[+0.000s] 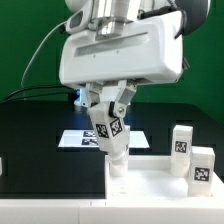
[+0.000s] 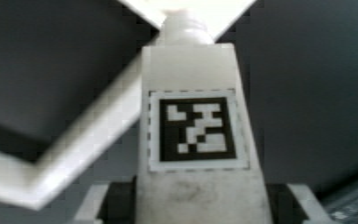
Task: Assemble square table
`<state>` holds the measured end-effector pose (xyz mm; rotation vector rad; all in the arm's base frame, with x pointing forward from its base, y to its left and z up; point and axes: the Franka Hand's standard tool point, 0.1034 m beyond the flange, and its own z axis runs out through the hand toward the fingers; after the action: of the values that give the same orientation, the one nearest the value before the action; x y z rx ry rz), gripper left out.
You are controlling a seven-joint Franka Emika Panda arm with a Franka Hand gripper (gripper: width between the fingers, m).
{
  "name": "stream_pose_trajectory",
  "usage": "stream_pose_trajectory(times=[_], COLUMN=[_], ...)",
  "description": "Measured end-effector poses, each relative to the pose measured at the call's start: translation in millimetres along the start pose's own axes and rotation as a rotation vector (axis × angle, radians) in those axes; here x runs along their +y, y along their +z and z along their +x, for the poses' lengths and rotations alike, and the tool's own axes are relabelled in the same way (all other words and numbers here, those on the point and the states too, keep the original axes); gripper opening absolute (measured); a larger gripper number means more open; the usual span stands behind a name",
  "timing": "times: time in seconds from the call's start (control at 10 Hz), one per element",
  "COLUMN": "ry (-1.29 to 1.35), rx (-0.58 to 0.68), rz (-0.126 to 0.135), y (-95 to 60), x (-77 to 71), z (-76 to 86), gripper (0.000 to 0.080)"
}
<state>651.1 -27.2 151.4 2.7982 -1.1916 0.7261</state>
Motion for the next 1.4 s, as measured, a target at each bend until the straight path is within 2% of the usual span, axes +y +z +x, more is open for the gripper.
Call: stream_pose_trajectory(times=[0.4, 0.6, 0.7, 0.9, 1.1, 1.3, 1.4], ry=[0.024, -0.120, -0.221, -0.253, -0.256, -0.250, -0.251], rx=[-0.007, 0.007, 0.033, 0.067, 0.069, 0.104, 0.105], rz=[-0.004, -0.031, -0.045, -0.050, -0.049, -0.024, -0.022], y=[4.9, 16.3, 20.6, 27.4, 28.1, 28.1, 28.9], x=[2.6, -5.4, -8.3, -7.1, -7.0, -5.9, -6.8], z=[-7.2, -29.7, -34.2, -37.9, -38.6, -38.9, -40.8], gripper=[0.0285, 0.0285, 0.0285, 0.0285, 0.0285, 0.0285, 0.0285])
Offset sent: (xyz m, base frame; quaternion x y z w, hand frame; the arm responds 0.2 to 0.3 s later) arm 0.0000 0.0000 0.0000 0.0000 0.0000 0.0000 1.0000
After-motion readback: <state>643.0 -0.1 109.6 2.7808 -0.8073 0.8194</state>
